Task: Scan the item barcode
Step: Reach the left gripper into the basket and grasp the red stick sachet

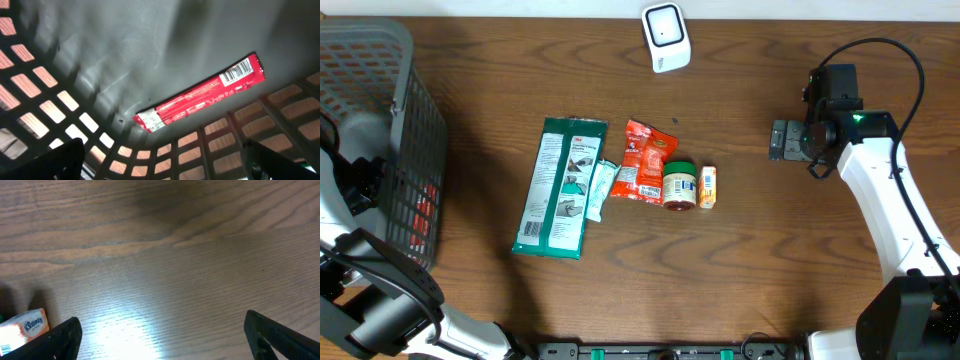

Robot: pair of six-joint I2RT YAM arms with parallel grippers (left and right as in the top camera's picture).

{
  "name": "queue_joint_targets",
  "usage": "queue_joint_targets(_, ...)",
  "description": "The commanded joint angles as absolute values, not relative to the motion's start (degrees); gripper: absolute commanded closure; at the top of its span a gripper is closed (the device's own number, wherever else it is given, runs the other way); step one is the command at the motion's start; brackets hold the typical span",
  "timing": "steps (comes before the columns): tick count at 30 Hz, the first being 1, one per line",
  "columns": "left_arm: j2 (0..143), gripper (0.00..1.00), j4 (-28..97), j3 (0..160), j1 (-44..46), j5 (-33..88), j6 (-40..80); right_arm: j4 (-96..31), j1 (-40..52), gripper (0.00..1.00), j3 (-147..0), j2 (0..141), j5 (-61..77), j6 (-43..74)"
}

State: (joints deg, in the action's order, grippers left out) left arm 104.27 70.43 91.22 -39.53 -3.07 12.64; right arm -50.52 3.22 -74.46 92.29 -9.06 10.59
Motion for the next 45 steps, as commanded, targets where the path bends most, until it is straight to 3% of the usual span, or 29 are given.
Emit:
queue_joint_targets(1,104.1,0.00,68.0,88.4,-39.5,-3.0,15.4,-50.6,3.1,0.01,-75.0,91.7,-10.0,10.0)
queue_joint_targets(11,104.1,0.00,57.7,78.3,-39.5,-3.0,23.1,-50.6,3.1,0.01,-75.0,91.7,-10.0,10.0)
queue_joint_targets(19,104.1,0.00,54.9,75.5,-39.5,-3.0,43.8,-50.6,3.1,0.01,-75.0,91.7,-10.0,10.0)
queue_joint_targets(34,104.2,0.00,54.6,73.6,-39.5,1.6,68.7,-50.6,3.1,0.01,-75.0,91.7,-10.0,10.0)
queue_joint_targets(45,104.2,0.01,47.0,68.2,-39.5,2.4,72.5,-50.6,3.1,0.01,-75.0,91.7,-10.0,10.0)
